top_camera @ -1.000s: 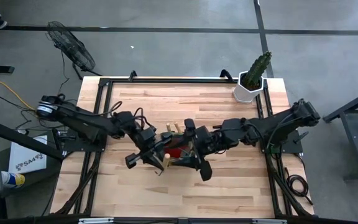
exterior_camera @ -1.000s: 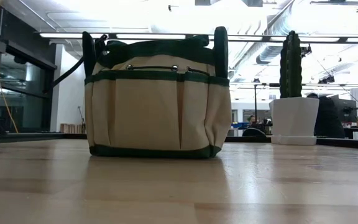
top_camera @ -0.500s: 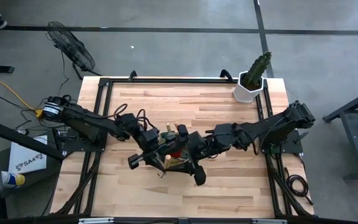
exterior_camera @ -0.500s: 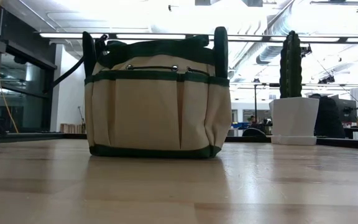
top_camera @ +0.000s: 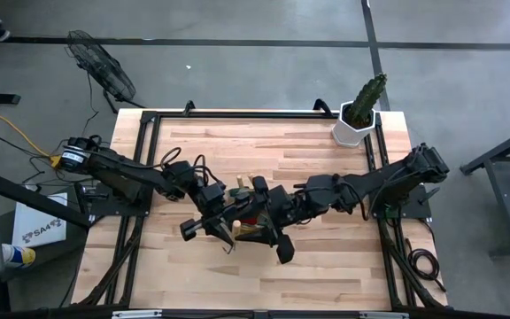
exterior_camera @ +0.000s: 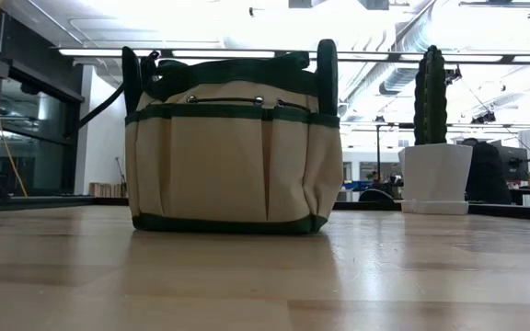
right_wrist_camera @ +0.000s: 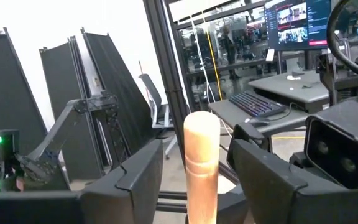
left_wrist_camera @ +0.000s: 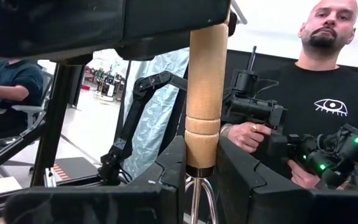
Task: Pick & Place Garden tools in Gardening bag
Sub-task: Put the light brown hand rake into the gardening bag
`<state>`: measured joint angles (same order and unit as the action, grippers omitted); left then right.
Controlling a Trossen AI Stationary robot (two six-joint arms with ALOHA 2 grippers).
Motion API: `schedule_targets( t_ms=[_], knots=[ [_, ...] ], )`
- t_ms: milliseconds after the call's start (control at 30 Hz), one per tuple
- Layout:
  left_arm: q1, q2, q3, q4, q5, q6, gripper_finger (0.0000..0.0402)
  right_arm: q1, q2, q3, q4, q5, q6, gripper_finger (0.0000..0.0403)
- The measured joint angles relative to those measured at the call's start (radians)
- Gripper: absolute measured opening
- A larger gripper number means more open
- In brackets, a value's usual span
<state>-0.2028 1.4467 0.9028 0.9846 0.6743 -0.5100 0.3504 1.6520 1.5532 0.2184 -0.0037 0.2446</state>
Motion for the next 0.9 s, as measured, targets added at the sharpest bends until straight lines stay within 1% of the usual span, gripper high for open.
schedule_targets(
  t_ms=[567,900],
  knots=[
    [0.0,0.0,0.0,-0.015,-0.011,-0.004,0.0055,-0.006,0.0,0.0,0.027,0.0,0.02,0.016],
    [0.0,0.0,0.0,-0.015,-0.012,-0.007,0.0055,-0.006,0.0,0.0,0.025,-0.022,0.02,0.0124]
  ],
)
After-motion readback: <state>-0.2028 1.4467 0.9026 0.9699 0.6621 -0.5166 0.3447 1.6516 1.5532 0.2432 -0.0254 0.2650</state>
